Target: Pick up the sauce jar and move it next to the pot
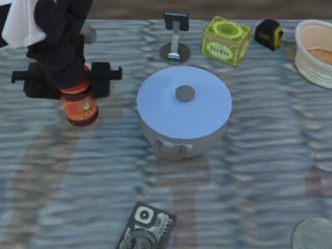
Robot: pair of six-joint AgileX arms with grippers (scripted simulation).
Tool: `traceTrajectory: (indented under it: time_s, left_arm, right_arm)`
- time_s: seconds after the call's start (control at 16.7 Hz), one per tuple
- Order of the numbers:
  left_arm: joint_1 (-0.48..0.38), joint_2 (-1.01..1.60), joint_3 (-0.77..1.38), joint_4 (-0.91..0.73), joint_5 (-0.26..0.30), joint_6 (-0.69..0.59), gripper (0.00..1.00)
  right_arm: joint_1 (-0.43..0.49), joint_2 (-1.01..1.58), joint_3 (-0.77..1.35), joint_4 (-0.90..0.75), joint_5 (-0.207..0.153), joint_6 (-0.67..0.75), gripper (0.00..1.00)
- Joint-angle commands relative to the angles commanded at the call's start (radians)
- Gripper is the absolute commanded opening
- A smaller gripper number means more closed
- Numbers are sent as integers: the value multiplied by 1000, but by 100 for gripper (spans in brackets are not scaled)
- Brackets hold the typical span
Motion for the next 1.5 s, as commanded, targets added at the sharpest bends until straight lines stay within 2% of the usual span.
traceTrajectory:
  time_s: [0.36,0.72,1.02,1.5]
  left_arm:
    - [0,3,-5,7,-2,-6,0]
    - [6,76,-73,155,0,2,0]
    - [7,88,-82,174,0,3,0]
    - [7,88,-82,174,0,3,60]
  right_arm:
    - [0,0,0,0,0,0,100]
    - [0,0,0,0,0,0,100]
    - [0,0,0,0,0,0,100]
    - [0,0,0,0,0,0,100]
